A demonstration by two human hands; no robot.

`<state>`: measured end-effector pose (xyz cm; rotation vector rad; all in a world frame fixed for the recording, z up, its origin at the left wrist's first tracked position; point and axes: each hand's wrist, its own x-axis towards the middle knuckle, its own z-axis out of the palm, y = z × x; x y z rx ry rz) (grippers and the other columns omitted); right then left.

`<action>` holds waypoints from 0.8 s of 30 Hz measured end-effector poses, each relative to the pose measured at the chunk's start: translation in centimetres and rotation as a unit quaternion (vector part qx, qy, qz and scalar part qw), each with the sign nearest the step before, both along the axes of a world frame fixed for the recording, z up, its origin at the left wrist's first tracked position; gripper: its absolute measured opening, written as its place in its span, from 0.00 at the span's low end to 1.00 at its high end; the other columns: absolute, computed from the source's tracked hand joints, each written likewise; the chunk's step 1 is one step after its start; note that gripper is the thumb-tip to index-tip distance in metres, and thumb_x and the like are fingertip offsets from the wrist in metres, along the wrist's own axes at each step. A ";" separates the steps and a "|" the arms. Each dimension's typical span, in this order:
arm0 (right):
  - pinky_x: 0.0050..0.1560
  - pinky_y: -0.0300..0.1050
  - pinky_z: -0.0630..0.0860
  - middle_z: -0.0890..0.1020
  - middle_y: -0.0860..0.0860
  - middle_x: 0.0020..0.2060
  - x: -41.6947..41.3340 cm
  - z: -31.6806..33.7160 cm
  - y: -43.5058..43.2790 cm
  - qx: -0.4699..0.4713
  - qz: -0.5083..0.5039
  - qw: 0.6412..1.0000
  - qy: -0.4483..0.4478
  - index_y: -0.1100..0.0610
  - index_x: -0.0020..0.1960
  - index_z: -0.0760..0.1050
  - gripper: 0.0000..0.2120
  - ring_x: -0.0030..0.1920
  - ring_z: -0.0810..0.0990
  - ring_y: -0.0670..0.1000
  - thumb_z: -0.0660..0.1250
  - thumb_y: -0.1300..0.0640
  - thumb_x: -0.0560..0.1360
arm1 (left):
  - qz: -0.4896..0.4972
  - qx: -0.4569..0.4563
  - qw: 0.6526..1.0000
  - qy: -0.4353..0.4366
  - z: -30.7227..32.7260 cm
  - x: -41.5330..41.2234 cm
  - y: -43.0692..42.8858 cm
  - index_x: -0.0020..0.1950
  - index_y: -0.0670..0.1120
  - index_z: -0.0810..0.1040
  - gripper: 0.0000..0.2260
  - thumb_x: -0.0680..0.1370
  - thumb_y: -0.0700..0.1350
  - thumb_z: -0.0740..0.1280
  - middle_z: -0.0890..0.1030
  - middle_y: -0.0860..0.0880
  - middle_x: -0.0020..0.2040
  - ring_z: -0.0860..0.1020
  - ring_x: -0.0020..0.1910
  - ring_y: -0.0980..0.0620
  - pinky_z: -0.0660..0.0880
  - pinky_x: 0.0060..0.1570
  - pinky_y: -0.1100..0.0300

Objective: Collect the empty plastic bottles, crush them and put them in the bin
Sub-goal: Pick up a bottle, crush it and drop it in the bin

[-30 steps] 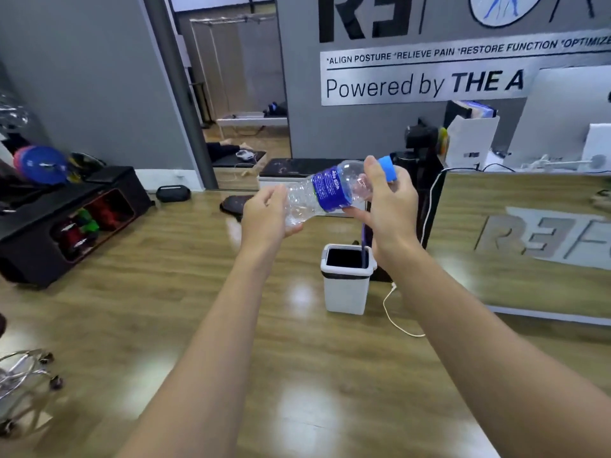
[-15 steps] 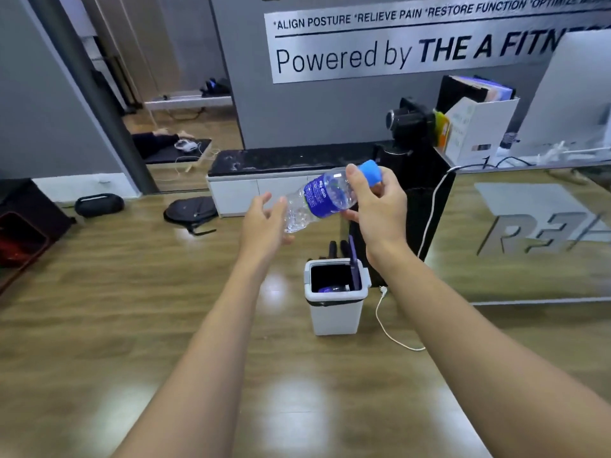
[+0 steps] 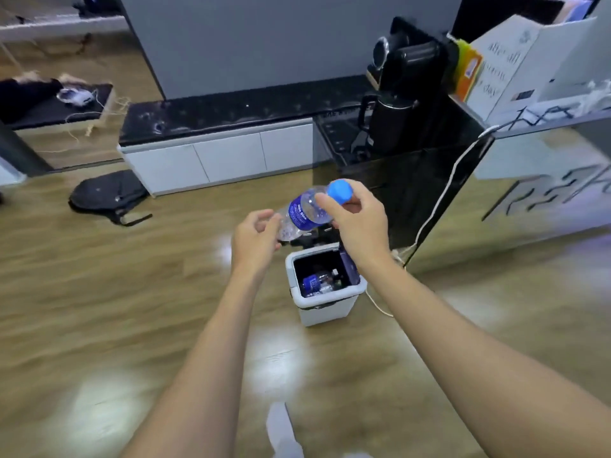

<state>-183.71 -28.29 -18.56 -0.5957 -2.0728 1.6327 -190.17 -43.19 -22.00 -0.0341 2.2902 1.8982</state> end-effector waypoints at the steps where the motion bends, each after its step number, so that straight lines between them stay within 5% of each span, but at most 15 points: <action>1: 0.52 0.41 0.78 0.80 0.49 0.50 -0.9 -1.5 0.0 0.007 -0.017 1.000 -0.016 0.45 0.53 0.79 0.15 0.48 0.80 0.43 0.75 0.44 0.69 | -0.018 -0.010 1.000 -0.017 -1.3 -1.4 0.0 0.56 0.48 0.79 0.07 0.79 0.45 0.67 0.80 0.49 0.46 0.81 0.44 0.52 0.81 0.44 0.55; 3: 0.46 0.29 0.72 0.78 0.48 0.49 -2.6 -4.2 0.0 0.023 -0.031 0.998 -0.050 0.41 0.52 0.78 0.13 0.46 0.78 0.38 0.75 0.47 0.69 | -0.064 -0.037 0.996 -0.040 -3.2 -3.9 0.4 0.54 0.50 0.78 0.05 0.79 0.45 0.67 0.80 0.49 0.47 0.80 0.50 0.49 0.80 0.53 0.47; 8: 0.44 0.24 0.66 0.78 0.50 0.51 -6.0 -12.7 1.0 0.076 -0.011 0.979 -0.188 0.49 0.57 0.80 0.17 0.48 0.76 0.44 0.76 0.53 0.69 | -0.131 -0.091 0.984 -0.081 -8.6 -8.7 3.6 0.58 0.45 0.80 0.09 0.78 0.41 0.66 0.81 0.47 0.50 0.80 0.53 0.46 0.78 0.57 0.42; 11: 0.37 0.18 0.65 0.77 0.55 0.55 -8.0 -19.2 2.2 0.030 -0.006 0.968 -0.250 0.56 0.61 0.79 0.18 0.44 0.75 0.35 0.75 0.60 0.71 | -0.174 -0.113 0.972 -0.107 -12.5 -11.3 6.0 0.60 0.45 0.80 0.11 0.79 0.40 0.65 0.82 0.44 0.53 0.80 0.56 0.45 0.77 0.58 0.43; 19: 0.49 0.42 0.70 0.78 0.54 0.46 -16.0 -35.7 5.4 -0.028 -0.076 0.928 -0.364 0.61 0.56 0.77 0.13 0.51 0.77 0.58 0.69 0.64 0.72 | -0.270 -0.188 0.918 -0.220 -26.3 -17.2 11.1 0.59 0.47 0.79 0.11 0.79 0.38 0.61 0.81 0.43 0.56 0.79 0.57 0.44 0.77 0.60 0.45; 24: 0.56 0.48 0.72 0.79 0.57 0.58 -20.1 -46.0 7.1 -0.038 -0.111 0.878 -0.464 0.59 0.63 0.72 0.18 0.58 0.78 0.58 0.67 0.50 0.78 | -0.298 -0.206 0.896 -0.258 -34.2 -19.7 11.7 0.60 0.47 0.78 0.11 0.80 0.39 0.63 0.80 0.47 0.53 0.79 0.55 0.47 0.77 0.60 0.46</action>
